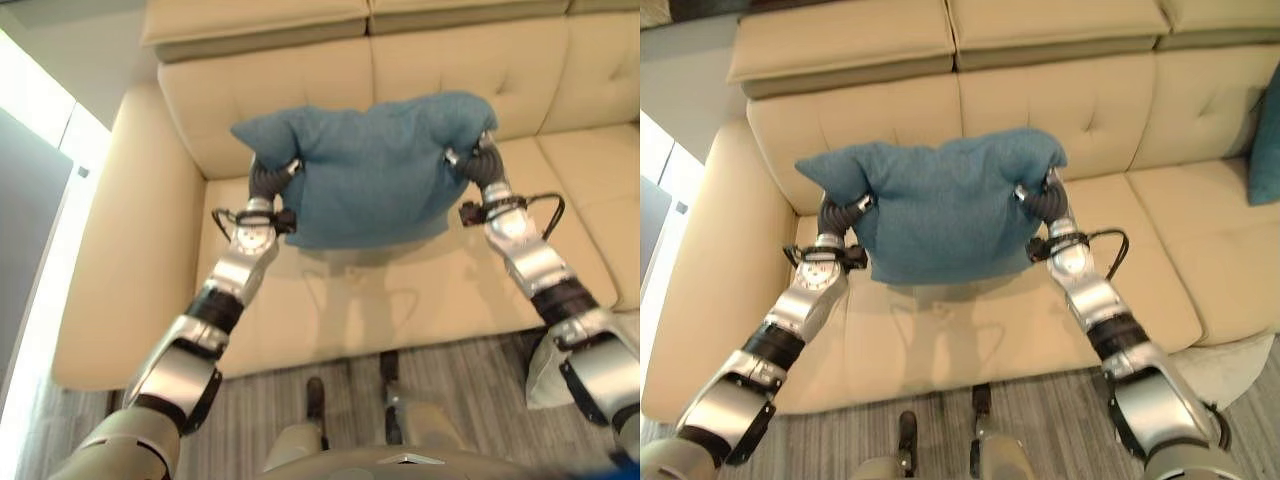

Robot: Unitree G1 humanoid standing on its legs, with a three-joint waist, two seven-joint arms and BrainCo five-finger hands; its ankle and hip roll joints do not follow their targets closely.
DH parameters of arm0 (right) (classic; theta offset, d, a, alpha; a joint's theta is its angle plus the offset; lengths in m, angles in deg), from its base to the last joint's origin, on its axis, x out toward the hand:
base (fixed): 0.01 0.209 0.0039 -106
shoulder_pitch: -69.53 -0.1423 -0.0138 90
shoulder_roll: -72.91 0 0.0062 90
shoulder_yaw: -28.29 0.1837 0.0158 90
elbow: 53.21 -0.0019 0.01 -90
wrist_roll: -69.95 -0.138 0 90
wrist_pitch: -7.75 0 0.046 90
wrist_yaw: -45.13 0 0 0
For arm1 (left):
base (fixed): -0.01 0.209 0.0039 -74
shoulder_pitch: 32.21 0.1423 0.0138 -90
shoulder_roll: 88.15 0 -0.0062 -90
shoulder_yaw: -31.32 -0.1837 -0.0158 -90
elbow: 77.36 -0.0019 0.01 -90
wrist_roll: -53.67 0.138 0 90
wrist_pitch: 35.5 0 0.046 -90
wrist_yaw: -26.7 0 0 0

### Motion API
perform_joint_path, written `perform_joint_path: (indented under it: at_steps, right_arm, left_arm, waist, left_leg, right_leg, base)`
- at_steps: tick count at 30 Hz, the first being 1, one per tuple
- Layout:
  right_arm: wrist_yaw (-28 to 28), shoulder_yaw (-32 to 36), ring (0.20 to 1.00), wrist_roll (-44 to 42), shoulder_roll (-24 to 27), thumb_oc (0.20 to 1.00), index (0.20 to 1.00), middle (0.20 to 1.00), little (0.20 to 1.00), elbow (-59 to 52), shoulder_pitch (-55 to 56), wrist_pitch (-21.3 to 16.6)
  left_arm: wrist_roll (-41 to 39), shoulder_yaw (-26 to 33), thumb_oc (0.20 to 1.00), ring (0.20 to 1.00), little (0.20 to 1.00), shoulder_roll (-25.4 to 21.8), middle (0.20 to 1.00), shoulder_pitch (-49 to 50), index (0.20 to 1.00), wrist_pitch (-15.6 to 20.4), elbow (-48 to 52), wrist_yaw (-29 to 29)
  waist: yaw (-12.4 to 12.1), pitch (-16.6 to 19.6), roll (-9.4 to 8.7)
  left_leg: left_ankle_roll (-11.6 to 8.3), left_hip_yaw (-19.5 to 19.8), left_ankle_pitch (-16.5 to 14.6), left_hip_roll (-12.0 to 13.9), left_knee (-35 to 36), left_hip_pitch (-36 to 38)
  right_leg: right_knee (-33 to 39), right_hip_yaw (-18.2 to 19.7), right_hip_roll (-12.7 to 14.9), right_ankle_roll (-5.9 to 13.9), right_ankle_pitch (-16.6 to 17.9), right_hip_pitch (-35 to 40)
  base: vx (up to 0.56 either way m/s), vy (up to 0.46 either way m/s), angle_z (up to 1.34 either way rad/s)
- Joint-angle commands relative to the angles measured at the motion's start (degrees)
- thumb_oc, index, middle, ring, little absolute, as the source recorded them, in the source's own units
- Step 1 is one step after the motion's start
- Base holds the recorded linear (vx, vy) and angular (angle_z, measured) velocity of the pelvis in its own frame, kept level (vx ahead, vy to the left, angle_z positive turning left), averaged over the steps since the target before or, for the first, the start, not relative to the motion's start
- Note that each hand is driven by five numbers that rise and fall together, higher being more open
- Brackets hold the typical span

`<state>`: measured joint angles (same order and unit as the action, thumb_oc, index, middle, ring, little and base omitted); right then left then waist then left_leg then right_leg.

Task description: Pick up all the scattered cushions and arrange them neatly on the sofa.

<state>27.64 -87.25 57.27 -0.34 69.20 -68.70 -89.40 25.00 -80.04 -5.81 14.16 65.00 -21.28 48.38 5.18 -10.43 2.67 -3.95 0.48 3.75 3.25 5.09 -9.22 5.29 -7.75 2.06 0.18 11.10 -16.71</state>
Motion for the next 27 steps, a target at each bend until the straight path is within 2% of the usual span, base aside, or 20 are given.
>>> perform_joint_path:
  at_steps: [1, 5, 13, 19, 27]
  right_arm:
    - [-0.72, -1.83, 0.200, -1.55, -2.41, 0.200, 0.200, 0.200, 0.200, -4.68, -6.52, -4.77]
    - [-1.38, -4.08, 0.200, -2.06, -1.71, 0.200, 0.200, 0.200, 0.200, -0.64, -12.99, -4.40]
    - [-1.14, -6.02, 0.200, -0.14, -2.52, 0.200, 0.200, 0.200, 0.200, 1.43, -15.13, -3.93]
    - [-1.68, -6.64, 0.200, 0.52, -2.35, 0.200, 0.200, 0.200, 0.200, 4.63, -17.28, -3.95]
    - [-3.39, -9.03, 0.200, -0.49, -1.10, 0.200, 0.200, 0.200, 0.200, 11.20, -25.35, -4.38]
  left_arm:
    - [-0.98, -3.54, 0.200, 0.200, 0.200, -0.55, 0.200, -10.67, 0.200, 7.74, 2.80, -0.19]
    - [-0.96, -4.77, 0.200, 0.200, 0.200, -2.00, 0.200, -15.77, 0.200, 8.16, 1.14, 0.49]
    - [0.18, -5.14, 0.200, 0.200, 0.200, -1.18, 0.200, -15.52, 0.200, 8.31, 0.93, 0.82]
    - [-0.18, -5.20, 0.200, 0.200, 0.200, -1.13, 0.200, -16.10, 0.200, 8.49, -1.94, 1.04]
    - [-0.57, -6.30, 0.200, 0.200, 0.200, -2.01, 0.200, -23.85, 0.200, 8.95, -7.40, 2.53]
  waist:
    - [-0.76, -0.01, -3.12]
    - [-1.40, 0.11, -2.67]
    - [-1.82, -2.02, -2.71]
    - [-2.28, -2.22, -3.03]
    - [-2.57, -2.22, -3.27]
  left_leg:
    - [-1.80, -3.56, 0.37, 0.35, -0.09, 0.88]
    - [-2.05, -2.22, 1.49, -0.07, -0.09, -3.85]
    - [-2.53, -1.96, 1.75, -0.37, -0.09, -6.30]
    - [-3.14, -1.56, 2.55, 0.09, -0.09, -9.42]
    - [-4.02, -0.71, 3.68, 0.25, -0.09, -13.71]
  right_leg:
    - [-5.55, 2.04, 2.12, 6.71, -7.27, 2.13]
    - [-6.76, 2.45, 2.24, 6.86, -6.46, -2.91]
    - [-6.73, 2.42, 2.40, 6.90, -5.90, -5.15]
    - [-5.44, 2.26, 2.38, 7.26, -4.50, -7.87]
    - [-3.39, 1.90, 2.25, 7.67, -3.04, -10.87]
  base:
    - [-0.05, 0.001, -0.02]
    - [-0.01, 0.013, 0.00]
    - [0.00, 0.001, 0.01]
    - [-0.01, -0.013, 0.03]
    - [0.00, -0.024, 0.08]
